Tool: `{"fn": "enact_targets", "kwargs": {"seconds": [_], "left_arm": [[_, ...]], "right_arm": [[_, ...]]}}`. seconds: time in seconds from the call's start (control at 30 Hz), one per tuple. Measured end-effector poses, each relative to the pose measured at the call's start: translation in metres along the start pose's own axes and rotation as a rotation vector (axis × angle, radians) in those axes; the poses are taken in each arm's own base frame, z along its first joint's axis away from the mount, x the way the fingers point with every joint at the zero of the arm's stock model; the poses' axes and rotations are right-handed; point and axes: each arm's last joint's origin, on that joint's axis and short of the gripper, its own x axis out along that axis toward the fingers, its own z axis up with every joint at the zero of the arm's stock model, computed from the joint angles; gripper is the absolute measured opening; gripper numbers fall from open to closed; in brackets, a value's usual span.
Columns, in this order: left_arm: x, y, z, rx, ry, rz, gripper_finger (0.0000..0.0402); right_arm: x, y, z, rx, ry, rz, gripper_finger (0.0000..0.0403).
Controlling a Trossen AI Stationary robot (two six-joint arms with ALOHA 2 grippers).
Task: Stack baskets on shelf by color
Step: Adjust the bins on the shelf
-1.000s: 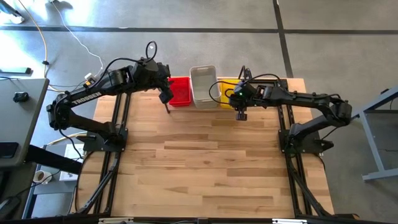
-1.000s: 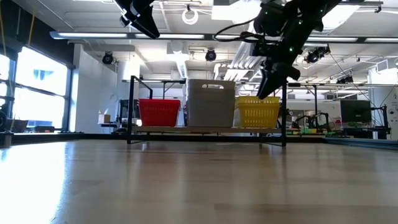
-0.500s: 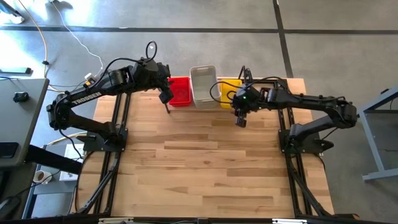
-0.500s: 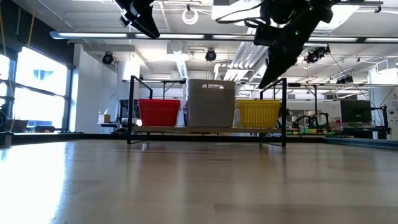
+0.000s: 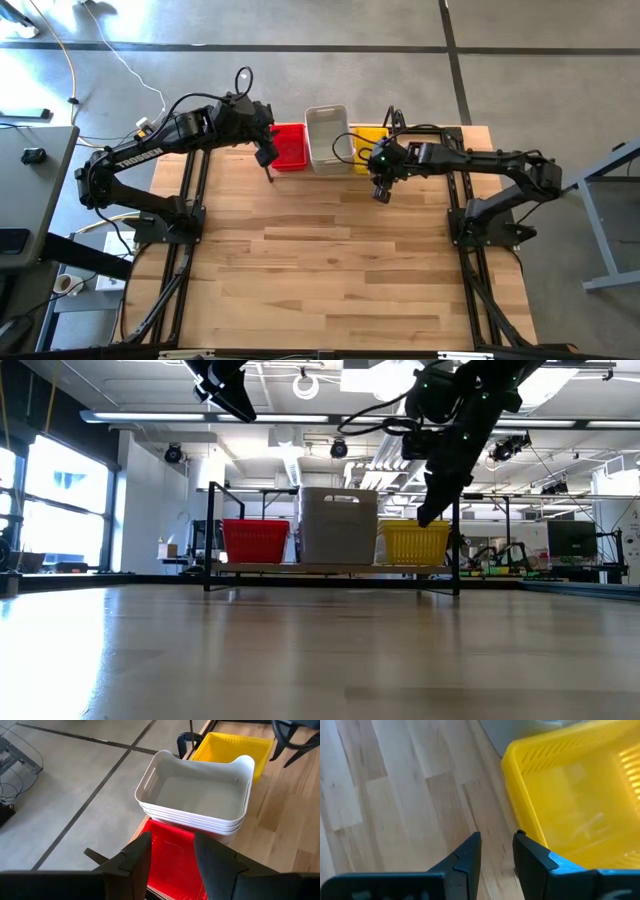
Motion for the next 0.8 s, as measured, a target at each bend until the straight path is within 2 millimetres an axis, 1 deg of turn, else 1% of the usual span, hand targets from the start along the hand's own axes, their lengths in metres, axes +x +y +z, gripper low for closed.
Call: {"fn": "enact_targets", "kwargs": {"seconds": [0.23, 0.37, 0.6, 0.8], "left_arm": [[0.000, 0.000, 0.000, 0.000, -0.001, 0.000, 0.0137], [0.000, 0.000, 0.000, 0.000, -0.001, 0.000, 0.0137], [0.000, 0.000, 0.000, 0.000, -0.001, 0.000, 0.0137], [0.000, 0.000, 0.000, 0.000, -0.002, 0.000, 0.0137]], "right_arm": [[0.001, 0.001, 0.003, 0.056, -0.014, -0.007, 0.0098], [-0.002, 0.005, 0.004, 0.058, 0.002, -0.005, 0.0098], [-0.014, 0.015, 0.010, 0.107, 0.039, -0.010, 0.0098], [-0.027, 0.028, 0.019, 0.061, 0.035, 0.011, 0.0098]]}}
